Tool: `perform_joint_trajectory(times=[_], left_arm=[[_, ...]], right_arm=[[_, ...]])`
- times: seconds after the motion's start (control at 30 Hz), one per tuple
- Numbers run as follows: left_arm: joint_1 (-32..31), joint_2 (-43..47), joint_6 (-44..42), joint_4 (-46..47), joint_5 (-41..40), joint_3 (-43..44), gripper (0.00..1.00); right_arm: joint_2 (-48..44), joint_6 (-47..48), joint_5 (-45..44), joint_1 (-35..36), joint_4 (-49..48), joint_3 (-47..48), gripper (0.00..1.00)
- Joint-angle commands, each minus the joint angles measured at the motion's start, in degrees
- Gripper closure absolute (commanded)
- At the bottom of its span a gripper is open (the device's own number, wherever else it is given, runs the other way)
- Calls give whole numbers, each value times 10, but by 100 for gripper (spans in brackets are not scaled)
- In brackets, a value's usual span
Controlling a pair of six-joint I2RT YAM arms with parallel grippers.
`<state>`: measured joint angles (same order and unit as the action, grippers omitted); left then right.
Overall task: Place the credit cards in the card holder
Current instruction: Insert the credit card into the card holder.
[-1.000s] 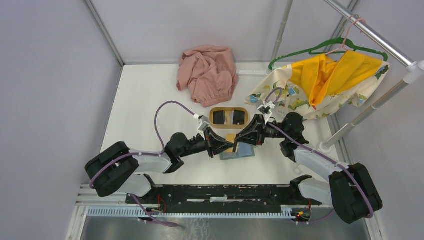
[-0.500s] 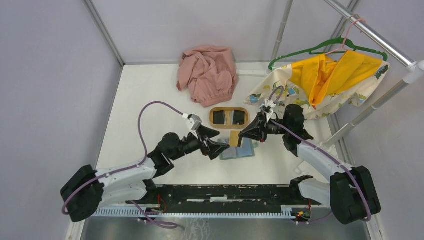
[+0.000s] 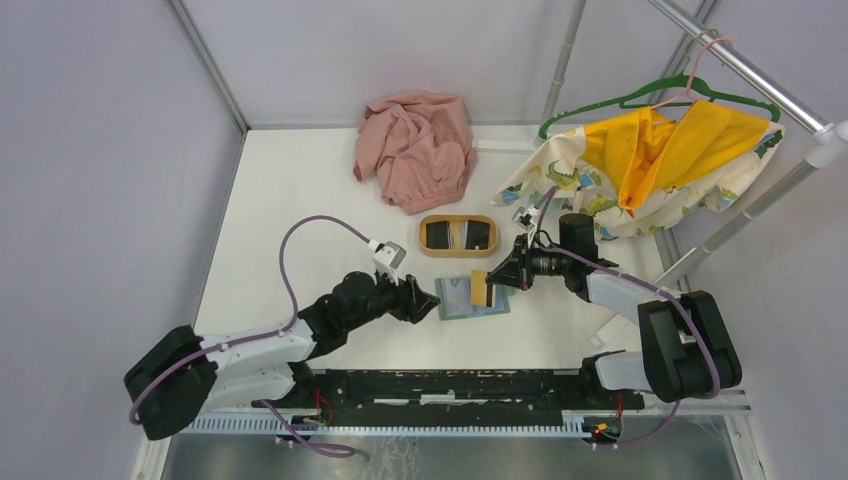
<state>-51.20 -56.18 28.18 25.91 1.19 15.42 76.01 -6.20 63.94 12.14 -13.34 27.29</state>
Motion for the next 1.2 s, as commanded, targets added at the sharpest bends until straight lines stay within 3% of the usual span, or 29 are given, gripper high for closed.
perform_joint_trajectory(times=[0.0,0.07,0.27,0.6,1.17], left_arm=[[0,-85,59,39,18,30,36],[-1,-134,66,36,18,52,42],[-2,-218,87,5,-10,89,41],[-5,-261,91,-54,-61,121,42],[-9,-300,85,-63,-57,150,47]], right_arm=[[15,-46,-39,-4,-22,-4,100],[24,-70,-60,-8,-24,-4,100],[58,-108,-85,-17,-15,2,100],[94,-140,-68,-19,-31,6,100],[99,-193,-48,-35,-94,-11,100]])
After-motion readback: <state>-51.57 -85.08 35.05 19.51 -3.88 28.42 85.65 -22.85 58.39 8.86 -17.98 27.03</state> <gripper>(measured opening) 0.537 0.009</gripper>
